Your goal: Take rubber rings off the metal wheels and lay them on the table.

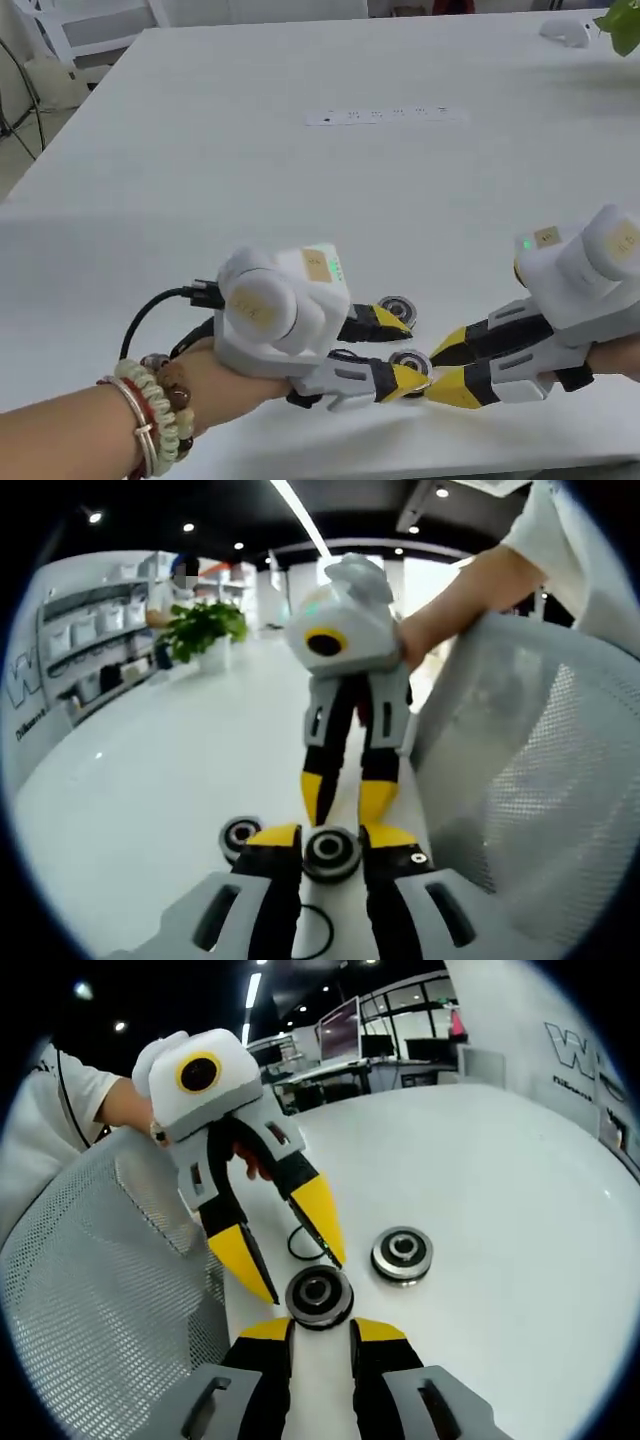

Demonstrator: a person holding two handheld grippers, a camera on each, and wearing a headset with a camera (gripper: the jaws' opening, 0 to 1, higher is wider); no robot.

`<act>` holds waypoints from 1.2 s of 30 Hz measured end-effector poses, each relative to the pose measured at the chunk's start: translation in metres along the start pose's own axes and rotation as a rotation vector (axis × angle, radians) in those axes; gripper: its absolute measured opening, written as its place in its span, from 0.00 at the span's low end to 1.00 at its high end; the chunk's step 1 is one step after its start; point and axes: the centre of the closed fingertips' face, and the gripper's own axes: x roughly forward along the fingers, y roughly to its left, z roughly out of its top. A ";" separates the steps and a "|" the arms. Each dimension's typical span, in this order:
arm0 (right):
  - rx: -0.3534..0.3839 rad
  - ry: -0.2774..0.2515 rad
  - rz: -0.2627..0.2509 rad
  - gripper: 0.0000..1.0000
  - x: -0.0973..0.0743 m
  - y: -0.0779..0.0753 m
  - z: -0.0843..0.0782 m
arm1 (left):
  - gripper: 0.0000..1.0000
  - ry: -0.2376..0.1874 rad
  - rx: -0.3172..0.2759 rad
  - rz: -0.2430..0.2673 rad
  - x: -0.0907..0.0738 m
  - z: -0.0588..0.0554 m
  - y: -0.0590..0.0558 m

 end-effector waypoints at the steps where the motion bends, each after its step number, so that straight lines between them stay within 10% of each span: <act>1: -0.017 0.004 -0.003 0.19 0.000 0.001 0.000 | 0.23 0.001 -0.001 0.003 0.002 0.000 0.000; 36: -0.109 0.017 -0.032 0.18 0.001 -0.007 0.000 | 0.14 -0.005 -0.046 0.052 0.002 -0.012 0.004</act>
